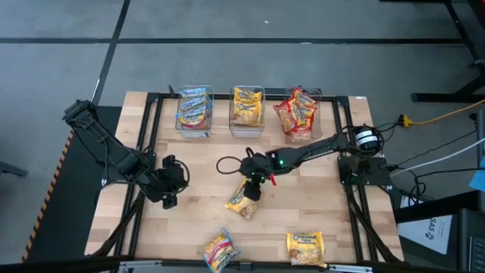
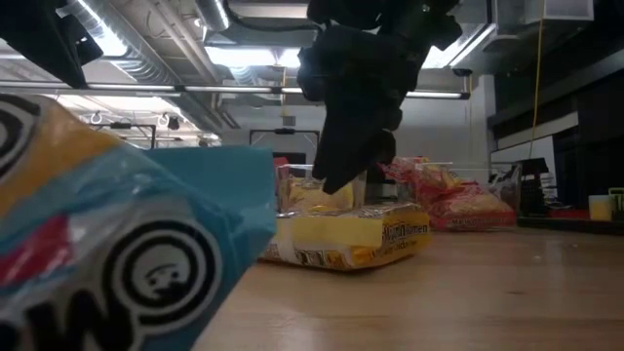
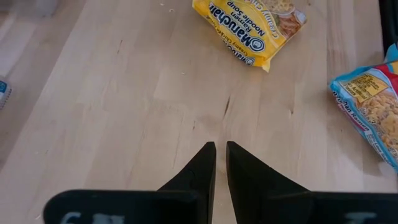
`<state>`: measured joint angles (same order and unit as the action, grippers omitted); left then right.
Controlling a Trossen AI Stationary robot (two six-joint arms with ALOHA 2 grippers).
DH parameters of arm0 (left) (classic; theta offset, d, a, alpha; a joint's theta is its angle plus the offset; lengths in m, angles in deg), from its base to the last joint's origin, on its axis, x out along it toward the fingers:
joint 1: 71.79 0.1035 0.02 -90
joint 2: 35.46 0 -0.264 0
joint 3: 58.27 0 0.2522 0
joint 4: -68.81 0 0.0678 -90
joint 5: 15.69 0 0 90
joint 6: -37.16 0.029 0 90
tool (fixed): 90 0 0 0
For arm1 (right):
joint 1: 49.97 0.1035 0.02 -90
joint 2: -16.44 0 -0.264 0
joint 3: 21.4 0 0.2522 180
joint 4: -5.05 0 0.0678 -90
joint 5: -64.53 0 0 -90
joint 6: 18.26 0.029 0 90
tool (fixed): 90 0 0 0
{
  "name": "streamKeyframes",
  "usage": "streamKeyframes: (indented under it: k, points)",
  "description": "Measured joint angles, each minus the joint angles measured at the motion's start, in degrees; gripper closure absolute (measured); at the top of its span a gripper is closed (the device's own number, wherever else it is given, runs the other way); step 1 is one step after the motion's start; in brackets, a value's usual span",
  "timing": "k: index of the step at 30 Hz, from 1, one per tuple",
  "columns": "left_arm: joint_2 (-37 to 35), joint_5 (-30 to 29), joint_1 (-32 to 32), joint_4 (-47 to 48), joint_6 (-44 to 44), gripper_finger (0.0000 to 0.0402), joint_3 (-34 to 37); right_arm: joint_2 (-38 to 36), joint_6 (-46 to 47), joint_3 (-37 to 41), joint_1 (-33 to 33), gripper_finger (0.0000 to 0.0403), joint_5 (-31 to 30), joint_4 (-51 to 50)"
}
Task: Sort Maruchan noodles
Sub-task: Put the yellow noodle pack into the middle transparent bin
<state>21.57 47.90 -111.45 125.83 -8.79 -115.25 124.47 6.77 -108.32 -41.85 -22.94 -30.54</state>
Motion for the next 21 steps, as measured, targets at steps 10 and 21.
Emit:
streamKeyframes:
  k: [10,21]
  points:
    - [0.0,0.0,0.0,0.0,0.0,0.0369,0.0,2.4,0.1,0.0,0.1,0.0141,0.6,2.1]
    - [0.0,-0.1,0.0,0.2,0.1,0.0369,0.0,5.1,1.9,0.0,0.1,0.0141,4.2,2.9]
